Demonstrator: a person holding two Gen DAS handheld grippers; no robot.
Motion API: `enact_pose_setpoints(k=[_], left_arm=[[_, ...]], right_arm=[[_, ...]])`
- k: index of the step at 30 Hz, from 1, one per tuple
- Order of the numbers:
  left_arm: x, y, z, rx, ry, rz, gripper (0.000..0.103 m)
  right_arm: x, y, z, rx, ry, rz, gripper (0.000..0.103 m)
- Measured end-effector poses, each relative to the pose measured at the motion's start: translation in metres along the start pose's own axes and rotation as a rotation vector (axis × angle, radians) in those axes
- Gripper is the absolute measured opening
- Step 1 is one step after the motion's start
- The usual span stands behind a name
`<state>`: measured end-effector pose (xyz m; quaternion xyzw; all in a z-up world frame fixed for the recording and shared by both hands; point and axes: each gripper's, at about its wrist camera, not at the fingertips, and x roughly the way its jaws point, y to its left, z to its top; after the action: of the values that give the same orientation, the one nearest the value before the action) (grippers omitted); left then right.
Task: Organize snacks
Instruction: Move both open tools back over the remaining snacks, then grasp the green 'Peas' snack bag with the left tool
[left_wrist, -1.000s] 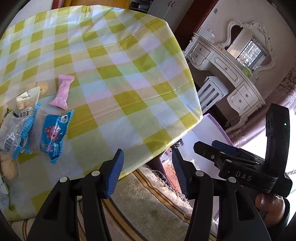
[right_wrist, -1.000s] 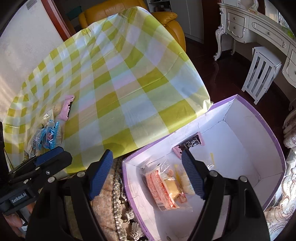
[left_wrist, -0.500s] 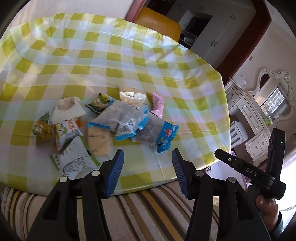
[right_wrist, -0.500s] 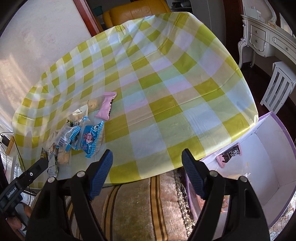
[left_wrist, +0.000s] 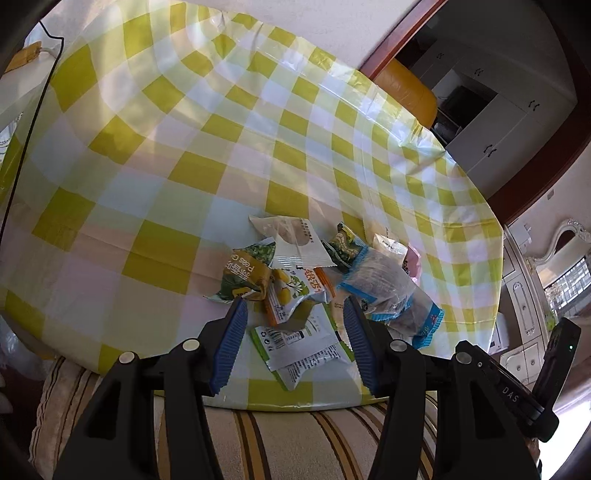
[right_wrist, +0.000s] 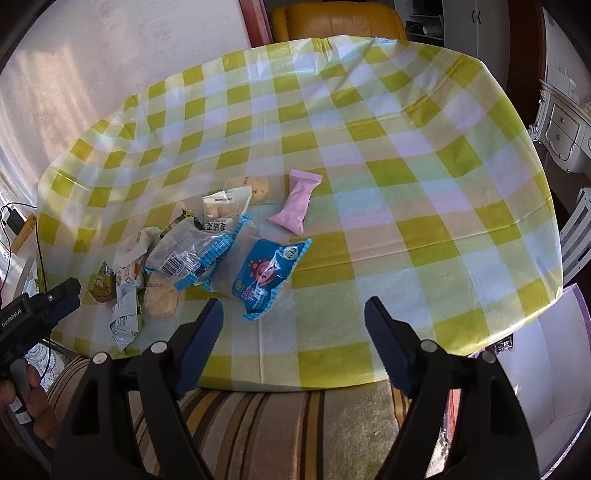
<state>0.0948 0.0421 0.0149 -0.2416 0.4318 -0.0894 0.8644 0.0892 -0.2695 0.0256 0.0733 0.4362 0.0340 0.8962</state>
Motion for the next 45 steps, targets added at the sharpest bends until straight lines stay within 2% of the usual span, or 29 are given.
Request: enact_pose_setpoints(k=[14,29,34,41,42,45], left_arm=[[0.044,0.026,0.023,-0.06,0.082,0.068,0.053],[0.058,0.028,0.026,-0.039,0.113,0.065,0.052],[0.059,0.03,0.025,-0.036,0.121,0.04,0.037],[0.059,0.026,0.023,-0.018,0.116,0.029,0.031],[0.058,0.026,0.023,-0.019,0.115,0.027,0.031],[0.058,0.026,0.022,-0.018,0.108,0.025,0.03]], right_arm=[[0.028,0.073,0.025,-0.25,-0.015,0.036,0.085],[0.076,0.107,0.035,-0.415,0.065,0.013,0.086],[0.084,0.112,0.036,-0.441,0.069,0.001,0.085],[0.093,0.111,0.041,-0.422,0.079,0.031,0.085],[0.094,0.111,0.041,-0.419,0.079,0.036,0.083],[0.096,0.109,0.042,-0.403,0.083,0.067,0.051]])
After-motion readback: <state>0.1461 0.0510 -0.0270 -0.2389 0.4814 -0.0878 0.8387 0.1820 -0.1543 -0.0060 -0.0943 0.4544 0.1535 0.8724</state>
